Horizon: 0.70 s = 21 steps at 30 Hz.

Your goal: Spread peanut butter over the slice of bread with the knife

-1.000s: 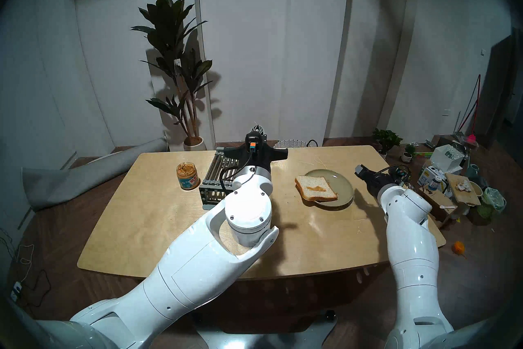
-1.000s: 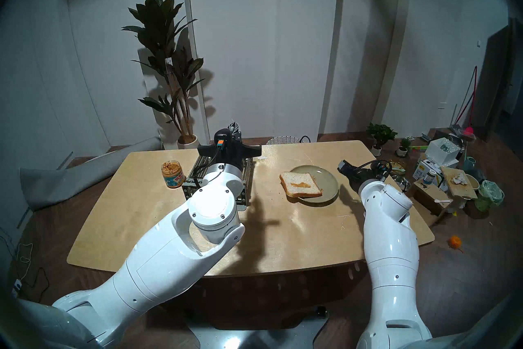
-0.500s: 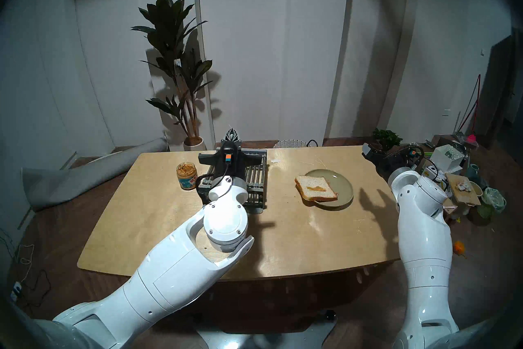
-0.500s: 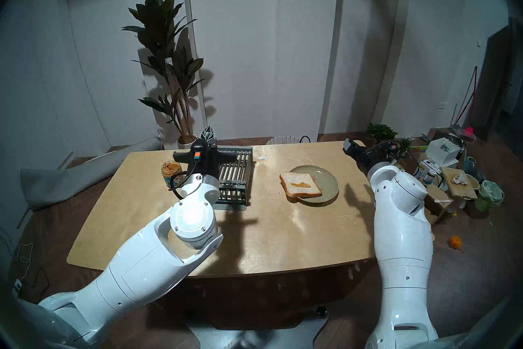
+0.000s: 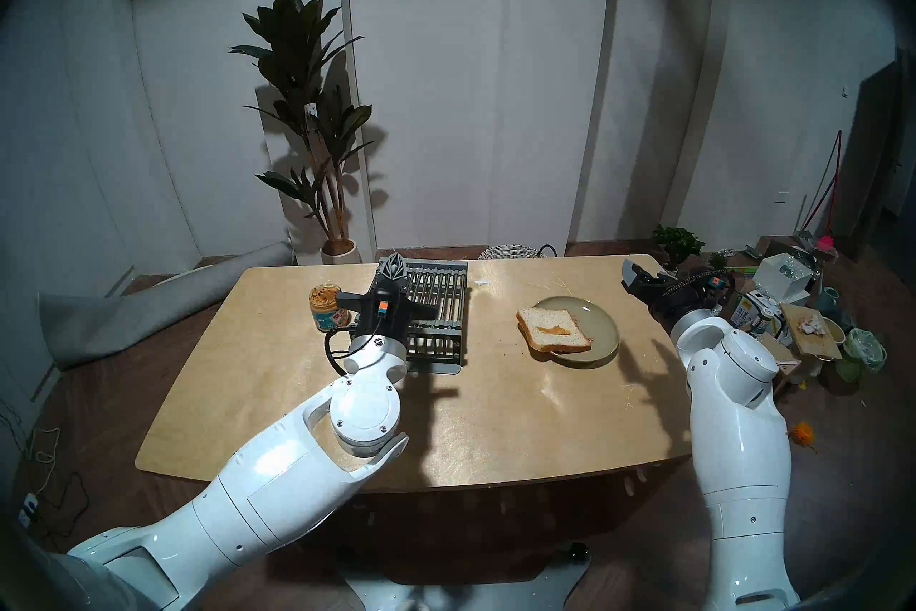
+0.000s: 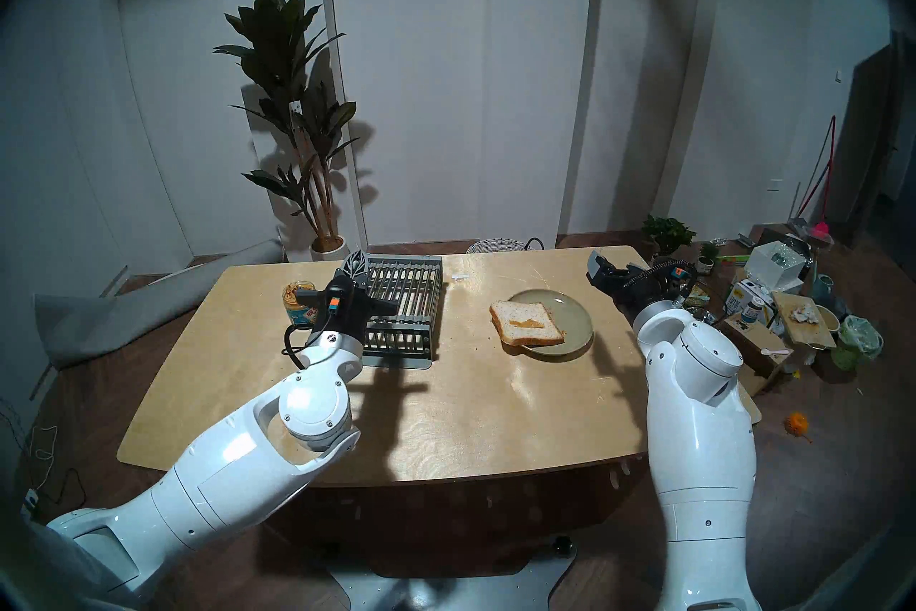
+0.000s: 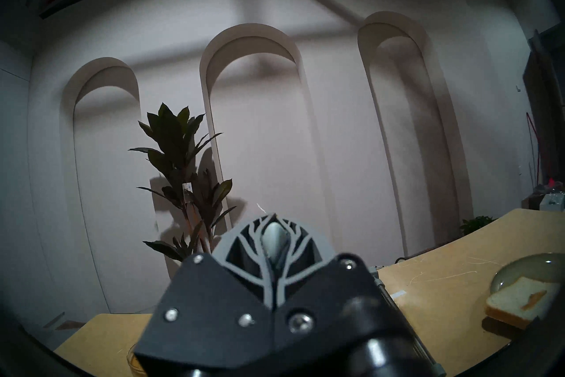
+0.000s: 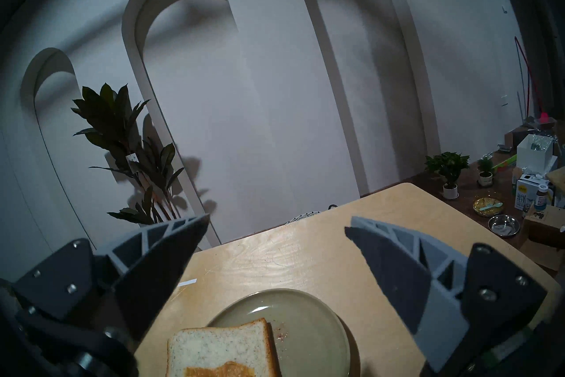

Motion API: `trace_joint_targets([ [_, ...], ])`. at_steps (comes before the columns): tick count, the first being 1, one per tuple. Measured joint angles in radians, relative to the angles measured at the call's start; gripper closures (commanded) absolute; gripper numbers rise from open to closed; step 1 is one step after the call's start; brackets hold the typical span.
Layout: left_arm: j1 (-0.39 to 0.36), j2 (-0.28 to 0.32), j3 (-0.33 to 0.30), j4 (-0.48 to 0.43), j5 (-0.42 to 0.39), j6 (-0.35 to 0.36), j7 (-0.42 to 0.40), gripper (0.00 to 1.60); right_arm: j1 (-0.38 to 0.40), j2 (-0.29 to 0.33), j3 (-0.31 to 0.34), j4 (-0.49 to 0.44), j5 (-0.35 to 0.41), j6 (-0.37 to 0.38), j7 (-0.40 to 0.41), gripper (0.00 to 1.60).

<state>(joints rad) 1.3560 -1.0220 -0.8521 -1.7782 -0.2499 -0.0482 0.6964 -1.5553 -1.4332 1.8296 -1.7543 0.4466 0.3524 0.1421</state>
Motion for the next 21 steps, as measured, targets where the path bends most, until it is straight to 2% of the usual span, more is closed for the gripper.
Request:
trace_joint_targets([
  [9,-0.001,0.033,-0.017,-0.017,-0.068,0.038,-0.048,1.60,-0.010,-0.014,-0.023,0.016,-0.030,-0.037,-0.009,0.00],
  [21,-0.007,0.023,-0.007,0.011,-0.073,0.033,-0.079,1.60,0.001,-0.024,-0.039,0.026,-0.050,-0.051,-0.023,0.00],
])
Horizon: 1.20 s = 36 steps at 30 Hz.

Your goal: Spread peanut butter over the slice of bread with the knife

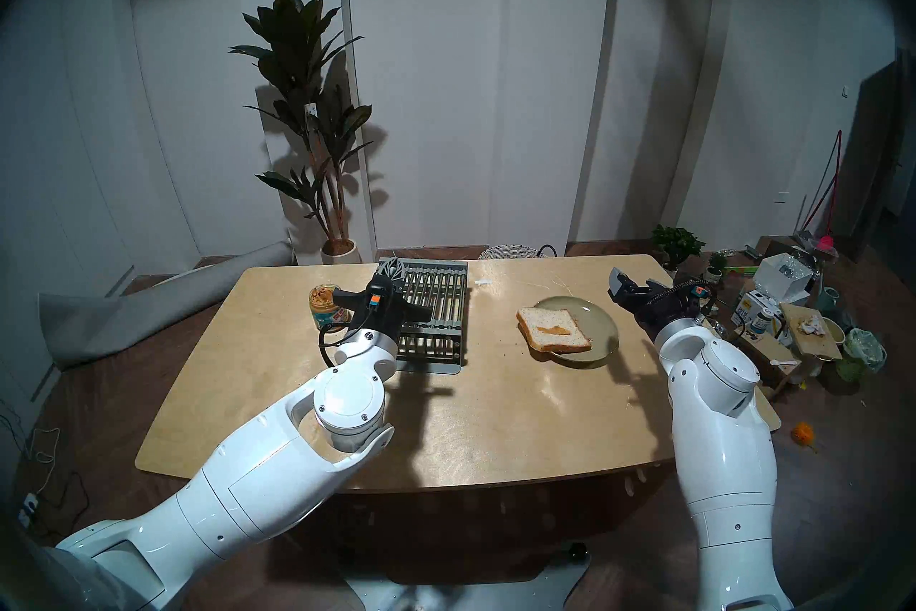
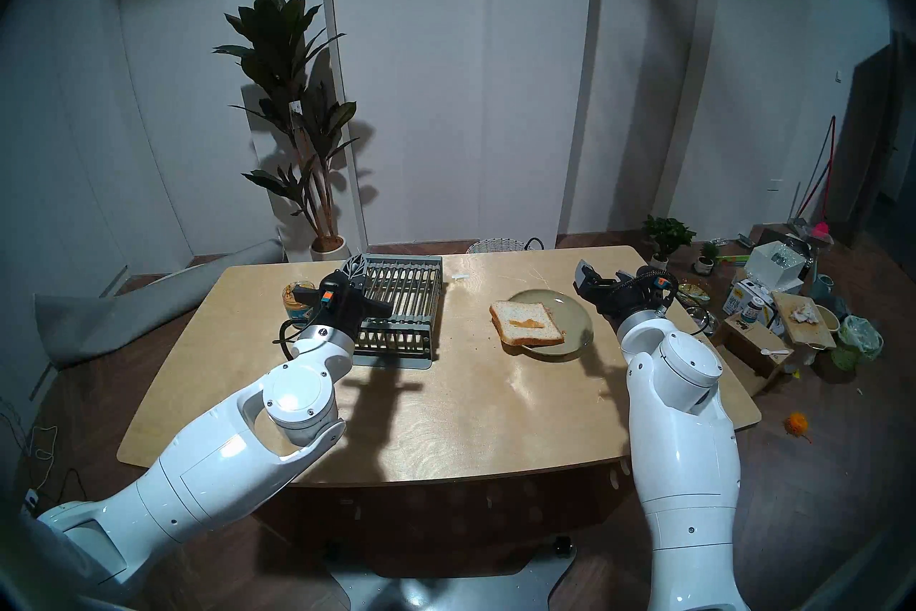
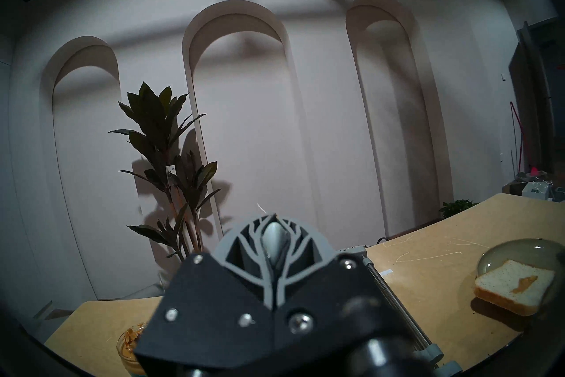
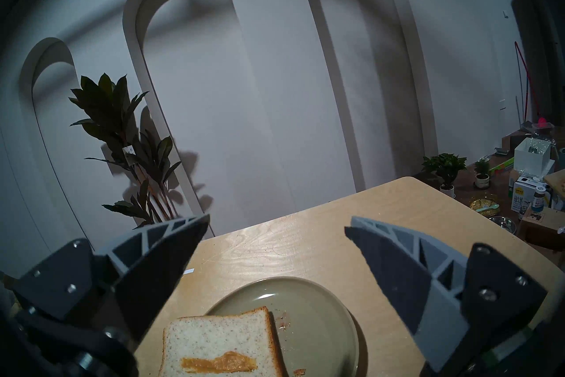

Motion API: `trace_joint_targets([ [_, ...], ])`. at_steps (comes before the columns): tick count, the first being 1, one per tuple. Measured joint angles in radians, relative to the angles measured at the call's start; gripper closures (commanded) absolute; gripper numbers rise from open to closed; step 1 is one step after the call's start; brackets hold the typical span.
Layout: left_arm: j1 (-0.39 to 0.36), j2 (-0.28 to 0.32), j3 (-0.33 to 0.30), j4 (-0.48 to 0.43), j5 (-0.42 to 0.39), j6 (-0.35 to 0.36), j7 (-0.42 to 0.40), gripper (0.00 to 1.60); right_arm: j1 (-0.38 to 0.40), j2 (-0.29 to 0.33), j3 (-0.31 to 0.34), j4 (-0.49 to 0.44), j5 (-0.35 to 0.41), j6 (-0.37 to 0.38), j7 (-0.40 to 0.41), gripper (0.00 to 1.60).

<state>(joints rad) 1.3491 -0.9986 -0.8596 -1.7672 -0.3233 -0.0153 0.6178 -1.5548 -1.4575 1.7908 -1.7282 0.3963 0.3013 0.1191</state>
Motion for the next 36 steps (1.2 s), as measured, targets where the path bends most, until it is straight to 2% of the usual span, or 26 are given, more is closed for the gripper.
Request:
trace_joint_targets([
  [18,-0.003,-0.029,0.010,0.044,0.011,-0.004,-0.008,1.60,0.004,-0.008,0.001,-0.001,-0.022,-0.011,-0.013,0.00],
  [31,-0.003,-0.048,0.017,0.099,0.020,-0.041,-0.008,1.60,-0.008,-0.016,0.015,-0.028,-0.030,-0.011,-0.011,0.00],
  [36,0.000,-0.050,0.017,0.116,0.020,-0.080,-0.017,1.60,-0.015,-0.019,0.016,-0.040,-0.030,-0.010,-0.009,0.00],
])
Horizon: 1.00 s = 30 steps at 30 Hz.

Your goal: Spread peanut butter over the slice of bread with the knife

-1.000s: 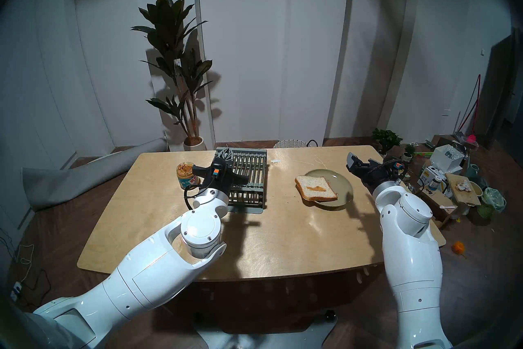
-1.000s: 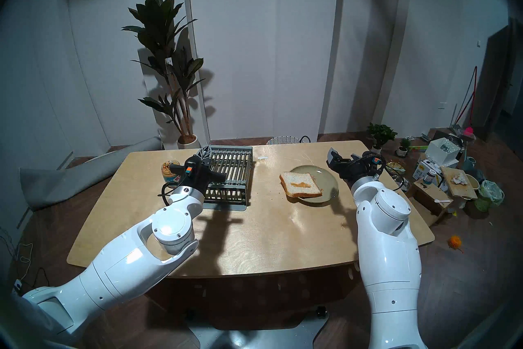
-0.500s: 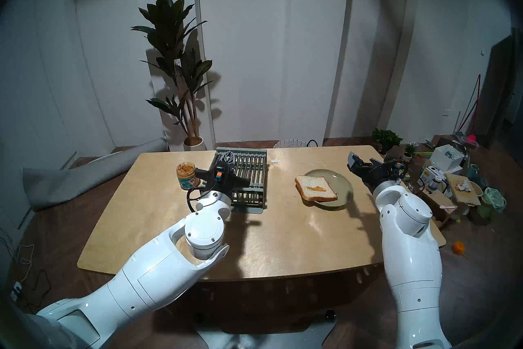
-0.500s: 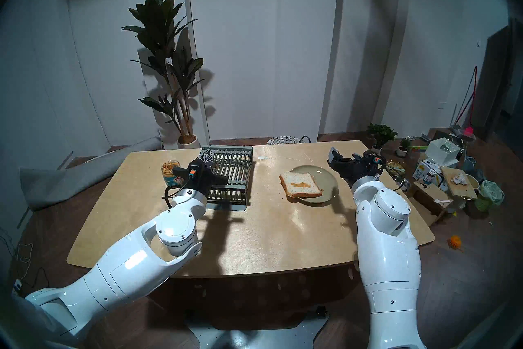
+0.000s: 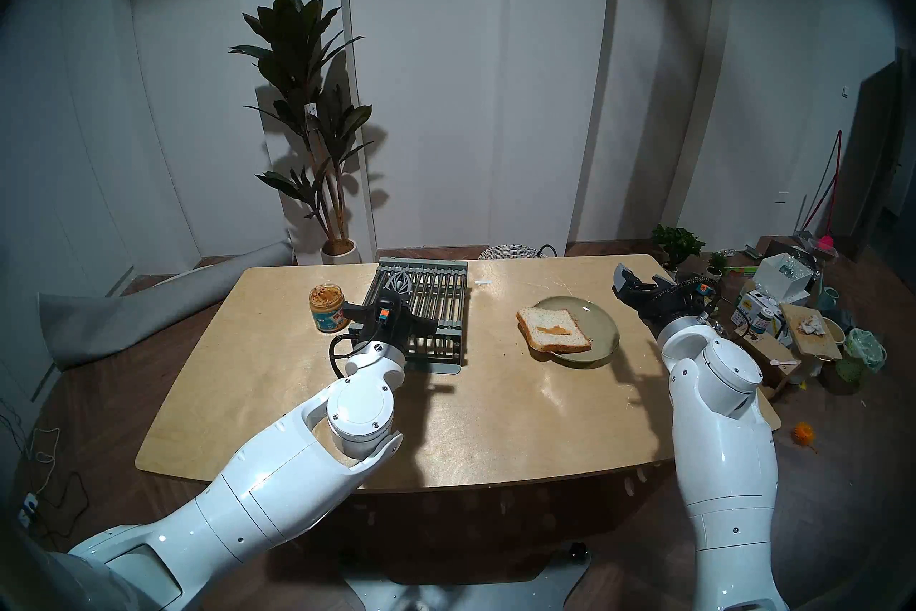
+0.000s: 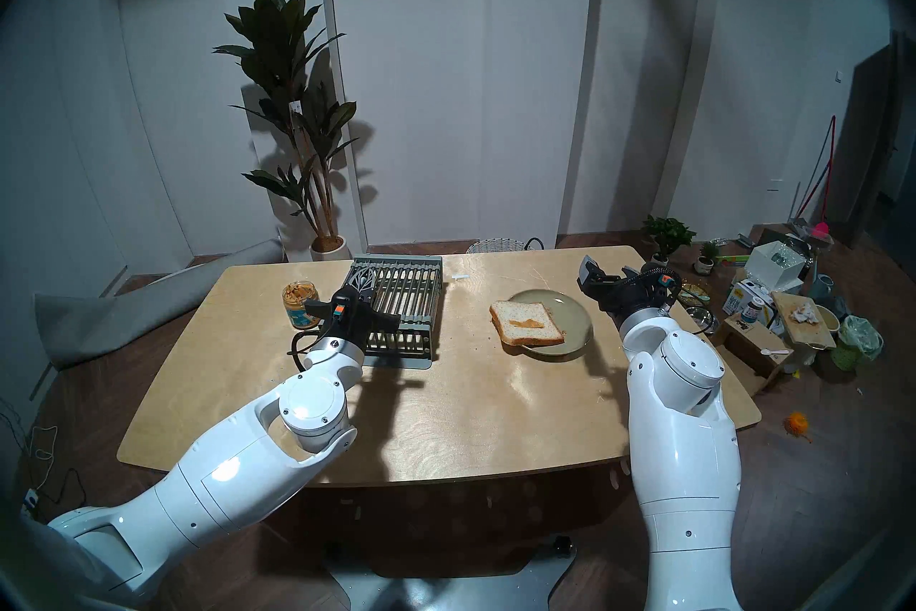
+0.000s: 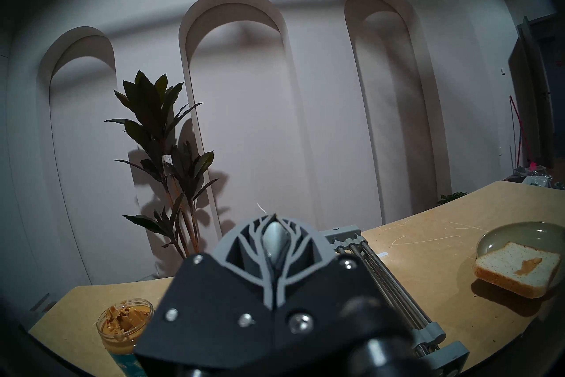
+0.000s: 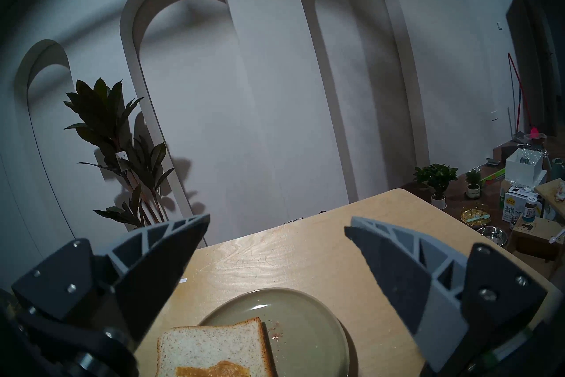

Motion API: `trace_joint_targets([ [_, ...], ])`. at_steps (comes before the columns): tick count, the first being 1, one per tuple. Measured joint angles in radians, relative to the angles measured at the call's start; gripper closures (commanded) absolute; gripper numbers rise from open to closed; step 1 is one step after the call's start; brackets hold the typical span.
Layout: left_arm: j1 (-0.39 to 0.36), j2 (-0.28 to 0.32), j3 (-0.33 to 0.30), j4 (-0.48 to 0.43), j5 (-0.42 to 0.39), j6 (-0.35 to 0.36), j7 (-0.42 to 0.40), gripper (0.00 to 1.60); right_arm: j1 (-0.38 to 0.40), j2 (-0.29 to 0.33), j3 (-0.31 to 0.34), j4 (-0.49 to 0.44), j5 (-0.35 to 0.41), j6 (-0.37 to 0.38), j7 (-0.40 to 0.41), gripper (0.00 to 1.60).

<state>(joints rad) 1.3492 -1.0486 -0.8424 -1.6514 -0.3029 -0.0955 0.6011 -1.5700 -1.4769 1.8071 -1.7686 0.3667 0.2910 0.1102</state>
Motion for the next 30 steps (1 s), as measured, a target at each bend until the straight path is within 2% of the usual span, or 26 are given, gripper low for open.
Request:
trace_joint_targets([
  [15,0.019,0.003,-0.003,0.082,-0.002,-0.088,-0.025,1.60,-0.015,-0.010,-0.018,-0.037,-0.007,0.008,-0.003,0.00],
  [30,0.018,-0.019,-0.003,0.156,0.000,-0.134,-0.030,1.60,-0.018,-0.015,-0.033,-0.054,-0.021,0.015,-0.034,0.00],
])
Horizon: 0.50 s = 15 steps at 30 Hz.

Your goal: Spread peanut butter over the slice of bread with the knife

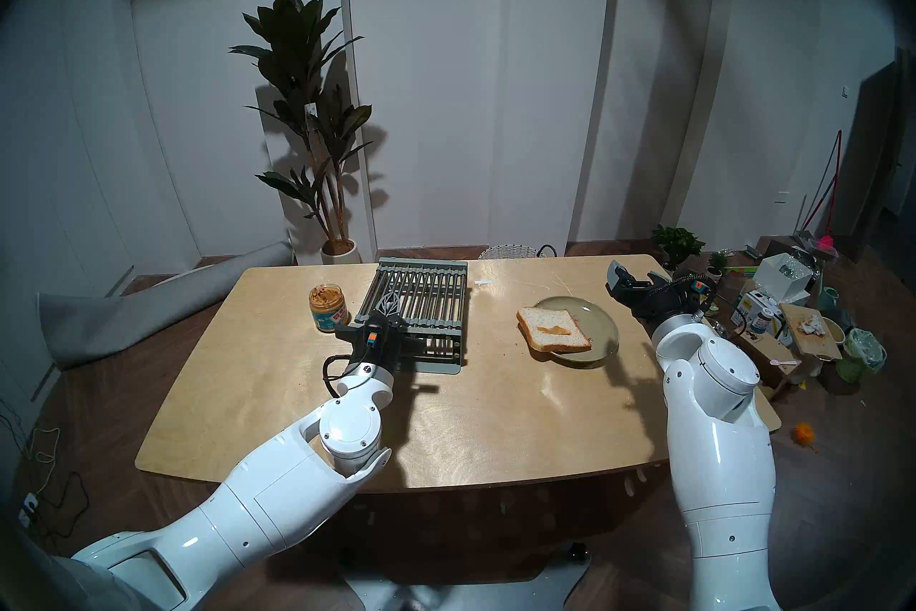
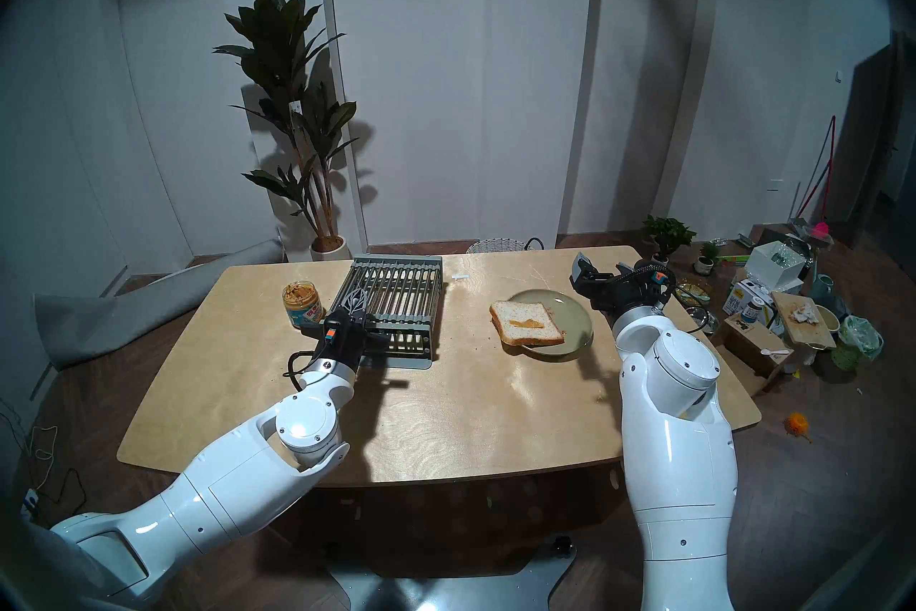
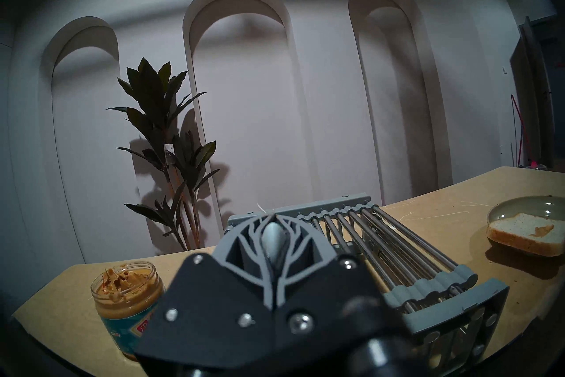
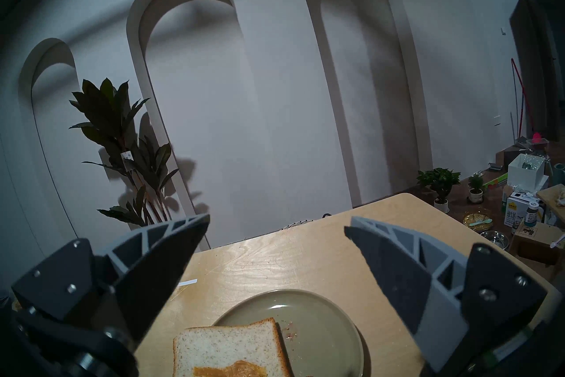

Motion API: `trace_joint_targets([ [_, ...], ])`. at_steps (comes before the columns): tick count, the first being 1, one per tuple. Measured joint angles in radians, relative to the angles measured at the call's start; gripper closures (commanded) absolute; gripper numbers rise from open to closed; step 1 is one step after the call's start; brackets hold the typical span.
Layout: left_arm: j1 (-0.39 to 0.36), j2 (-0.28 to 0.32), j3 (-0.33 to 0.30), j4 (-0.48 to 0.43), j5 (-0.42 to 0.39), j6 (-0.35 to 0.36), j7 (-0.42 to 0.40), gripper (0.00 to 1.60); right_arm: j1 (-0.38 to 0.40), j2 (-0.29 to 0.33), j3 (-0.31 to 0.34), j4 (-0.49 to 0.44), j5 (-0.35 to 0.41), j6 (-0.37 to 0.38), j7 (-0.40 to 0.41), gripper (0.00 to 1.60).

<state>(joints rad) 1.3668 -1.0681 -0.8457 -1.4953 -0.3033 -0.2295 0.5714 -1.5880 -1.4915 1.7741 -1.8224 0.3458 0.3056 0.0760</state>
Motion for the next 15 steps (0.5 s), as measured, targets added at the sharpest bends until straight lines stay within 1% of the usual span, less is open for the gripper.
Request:
trace_joint_targets([
  [10,-0.003,-0.017,-0.003,0.016,-0.001,0.001,0.017,1.59,0.002,-0.001,-0.009,-0.002,-0.003,0.003,-0.013,0.00],
  [11,-0.003,-0.018,-0.003,0.016,-0.002,0.001,0.018,1.43,0.002,-0.001,-0.009,-0.001,-0.003,0.003,-0.013,0.00],
  [12,-0.003,-0.019,-0.004,0.016,-0.002,0.002,0.020,1.21,0.002,-0.001,-0.009,0.000,-0.003,0.003,-0.013,0.00],
  [15,-0.004,-0.020,-0.007,0.016,-0.003,0.006,0.023,1.19,0.004,-0.001,-0.010,0.003,-0.001,0.002,-0.011,0.00],
])
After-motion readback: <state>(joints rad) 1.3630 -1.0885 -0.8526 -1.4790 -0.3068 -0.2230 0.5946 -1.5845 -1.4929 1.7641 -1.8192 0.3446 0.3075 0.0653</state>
